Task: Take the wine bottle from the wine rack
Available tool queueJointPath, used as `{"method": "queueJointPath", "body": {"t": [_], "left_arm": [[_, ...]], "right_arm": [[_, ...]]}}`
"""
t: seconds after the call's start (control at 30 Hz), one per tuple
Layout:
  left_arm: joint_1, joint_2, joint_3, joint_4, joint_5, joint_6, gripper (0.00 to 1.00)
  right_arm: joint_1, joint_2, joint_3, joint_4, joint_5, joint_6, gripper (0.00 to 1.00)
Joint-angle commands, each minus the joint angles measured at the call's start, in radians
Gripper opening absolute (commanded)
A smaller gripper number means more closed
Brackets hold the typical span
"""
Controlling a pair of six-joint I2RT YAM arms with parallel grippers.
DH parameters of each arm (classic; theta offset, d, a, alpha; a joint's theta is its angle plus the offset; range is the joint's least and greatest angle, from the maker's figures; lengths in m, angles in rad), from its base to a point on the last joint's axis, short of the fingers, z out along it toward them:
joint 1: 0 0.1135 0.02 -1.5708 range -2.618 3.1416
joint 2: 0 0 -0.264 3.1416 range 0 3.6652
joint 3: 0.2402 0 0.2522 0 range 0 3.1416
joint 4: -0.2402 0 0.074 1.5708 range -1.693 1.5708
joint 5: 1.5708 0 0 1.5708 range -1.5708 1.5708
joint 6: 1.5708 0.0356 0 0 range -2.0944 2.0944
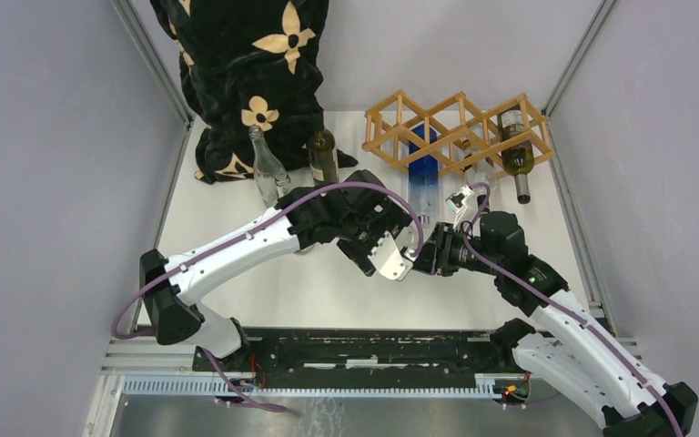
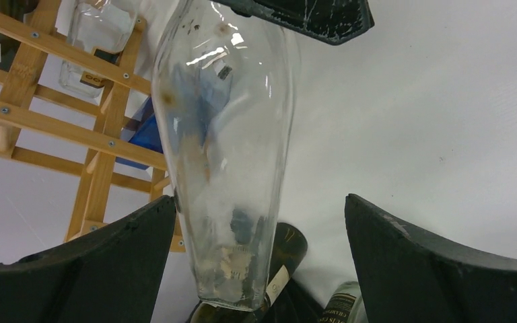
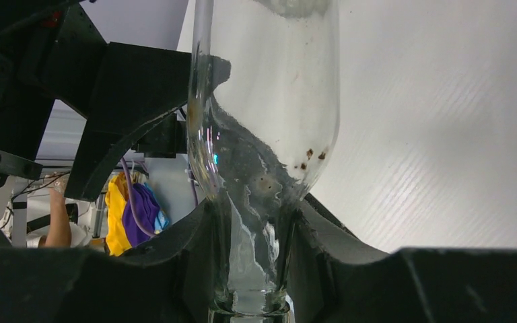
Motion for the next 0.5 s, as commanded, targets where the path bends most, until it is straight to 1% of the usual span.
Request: {"method": "queueJointPath", "body": {"t": [0.0,0.13,0.2,0.47], "left_arm": [[-0.003,0.008,0.026,-0.012,-0.018,0.023,1.0],[-0.003,0.011,0.003,-0.014,-0.025,0.027,1.0],[-0.002,0.021,0.009,0.012,-0.037,0.017,0.98],[-0.001,0.079,0.055,-0.014,-0.046,-0.006,0.98]], "right_arm": [[0.009,-0.024,0.078,0.057,-0.044,0.003,0.0],[0.016,-0.023,0.102,0.026,-0.062,0.0,0.0],[0.022,-0.01,0.116,0.007,-0.068,-0.009,0.0],[0.075,0.034,0.144,0.026,-0.089,-0.025,0.0]]}}
